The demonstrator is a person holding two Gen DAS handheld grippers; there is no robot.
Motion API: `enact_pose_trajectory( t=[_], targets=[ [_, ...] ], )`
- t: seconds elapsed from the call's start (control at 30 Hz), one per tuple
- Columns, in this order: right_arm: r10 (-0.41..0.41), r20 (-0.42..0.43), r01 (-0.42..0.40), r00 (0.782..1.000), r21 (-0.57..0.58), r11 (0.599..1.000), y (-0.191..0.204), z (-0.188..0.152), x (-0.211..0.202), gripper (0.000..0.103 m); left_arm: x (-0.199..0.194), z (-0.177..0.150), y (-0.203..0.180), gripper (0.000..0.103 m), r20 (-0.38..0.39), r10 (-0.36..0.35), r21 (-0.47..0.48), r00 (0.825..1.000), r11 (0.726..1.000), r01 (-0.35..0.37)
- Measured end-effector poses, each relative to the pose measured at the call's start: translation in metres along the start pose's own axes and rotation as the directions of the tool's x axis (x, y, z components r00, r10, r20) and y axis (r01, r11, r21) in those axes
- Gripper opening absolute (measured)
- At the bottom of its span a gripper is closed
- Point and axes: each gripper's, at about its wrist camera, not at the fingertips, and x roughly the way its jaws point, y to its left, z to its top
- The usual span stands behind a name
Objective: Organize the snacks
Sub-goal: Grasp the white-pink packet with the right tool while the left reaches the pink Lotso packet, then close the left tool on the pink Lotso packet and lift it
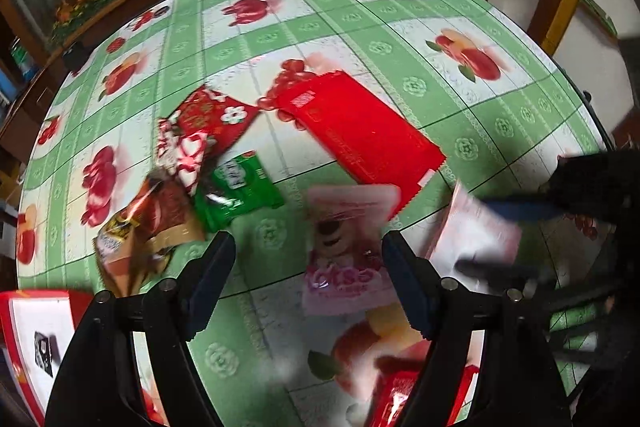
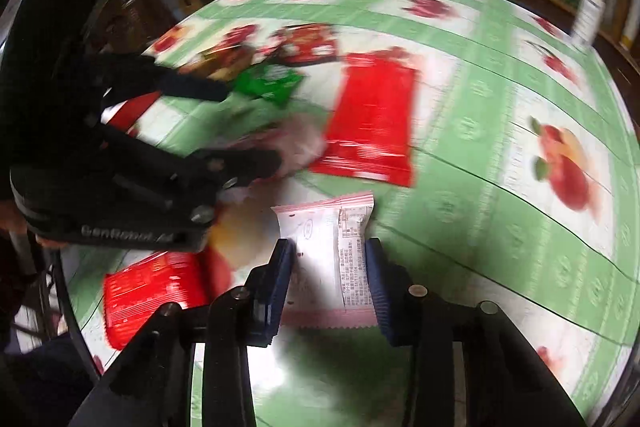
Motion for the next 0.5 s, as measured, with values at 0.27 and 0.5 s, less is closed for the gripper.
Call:
enact_pose_trajectory(
  t=[0.27,0.5],
  targets=[
    [-0.036,0.003,0.036,0.999,0.055,0.998,-0.019,0.0,-0.004,0.042,0.011,-0.001,-0.013,0.076,0.008,0.006,0.0,1.0,1.0,-0.006],
    [-0.066,-0.003,0.066,0.998,0.025,0.998,-0.01,0.004,0.002,0.048,0.008,-0.01,-0.006,0.058,0.043,-0.034,-0.065,0.998,0.997,0.037]
  ],
)
